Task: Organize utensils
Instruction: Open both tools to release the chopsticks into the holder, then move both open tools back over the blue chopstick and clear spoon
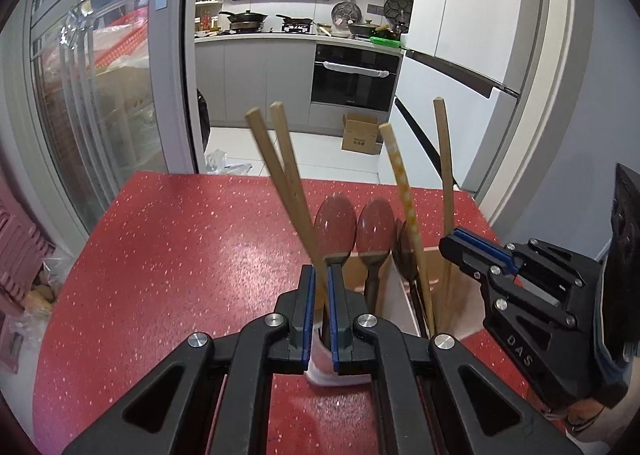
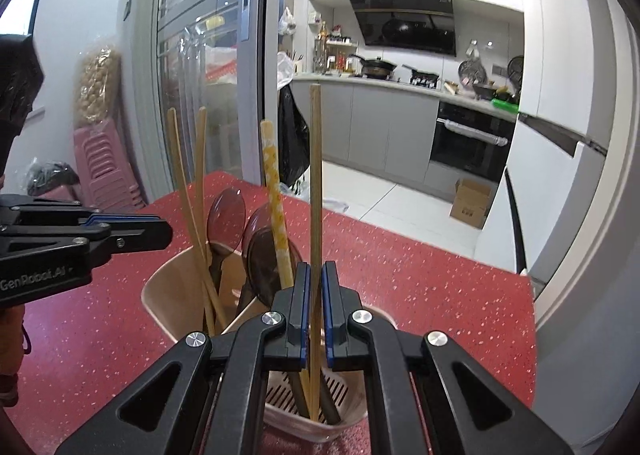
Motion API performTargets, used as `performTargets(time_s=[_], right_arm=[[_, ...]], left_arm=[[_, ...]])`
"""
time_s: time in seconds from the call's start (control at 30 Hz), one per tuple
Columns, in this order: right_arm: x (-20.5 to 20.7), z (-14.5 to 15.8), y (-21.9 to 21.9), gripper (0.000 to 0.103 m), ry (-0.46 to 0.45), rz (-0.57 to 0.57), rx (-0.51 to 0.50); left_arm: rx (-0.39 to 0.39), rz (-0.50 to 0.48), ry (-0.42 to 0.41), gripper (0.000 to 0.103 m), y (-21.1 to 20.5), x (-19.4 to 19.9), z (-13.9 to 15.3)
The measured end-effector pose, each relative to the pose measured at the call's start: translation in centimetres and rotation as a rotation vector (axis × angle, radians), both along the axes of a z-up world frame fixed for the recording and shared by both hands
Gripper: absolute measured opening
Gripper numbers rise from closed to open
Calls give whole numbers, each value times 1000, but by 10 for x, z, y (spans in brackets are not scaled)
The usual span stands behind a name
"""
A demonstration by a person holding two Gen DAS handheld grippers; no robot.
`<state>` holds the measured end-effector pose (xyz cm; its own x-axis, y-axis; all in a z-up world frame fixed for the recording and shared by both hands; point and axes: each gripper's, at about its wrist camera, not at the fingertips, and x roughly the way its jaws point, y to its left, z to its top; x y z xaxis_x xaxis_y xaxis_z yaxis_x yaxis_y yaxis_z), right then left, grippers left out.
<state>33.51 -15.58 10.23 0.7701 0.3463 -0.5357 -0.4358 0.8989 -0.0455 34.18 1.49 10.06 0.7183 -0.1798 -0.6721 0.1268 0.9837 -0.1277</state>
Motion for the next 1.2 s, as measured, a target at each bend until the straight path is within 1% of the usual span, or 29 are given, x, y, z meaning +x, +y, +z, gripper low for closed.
performTargets(time_s=[0.2,0.3,0.37,0.5,0.57,0.63,0.7,0.77,0.87,0.97,1.1,1.2], right_arm=[[-4,0,-2,8,21,-8,7],[-7,6,-2,14,27,-14,13],[-11,10,-4,20,25,-20,22],[-23,19,-11,24,43,-27,47],[-32,20,-14,33,62,-28,60],[-40,19,-15,37,79,-30,70],[-49,16,-18,38,101,-45,73],[-60,13,-22,42,134,-53,90],[-76,6,-28,45,182,-72,106],[-90,-2,-35,48,235,-82,149],[-108,-17,-42,49,318,-104,189],[-121,-28,-44,49,363,-124,183]], left_arm=[[-15,23,22,34,8,-24,-5],[-28,33,33,34,11,-34,-9],[-19,40,43,34,11,-42,-11],[0,43,51,34,9,-58,-14],[0,41,58,34,8,-66,-15],[2,44,65,34,6,-74,-16],[8,51,68,34,6,-82,-17],[24,61,77,34,5,-90,-20],[33,67,95,34,5,-101,-26],[29,73,116,34,7,-112,-31],[21,73,135,34,6,-131,-39],[28,76,144,34,6,-147,-45]])
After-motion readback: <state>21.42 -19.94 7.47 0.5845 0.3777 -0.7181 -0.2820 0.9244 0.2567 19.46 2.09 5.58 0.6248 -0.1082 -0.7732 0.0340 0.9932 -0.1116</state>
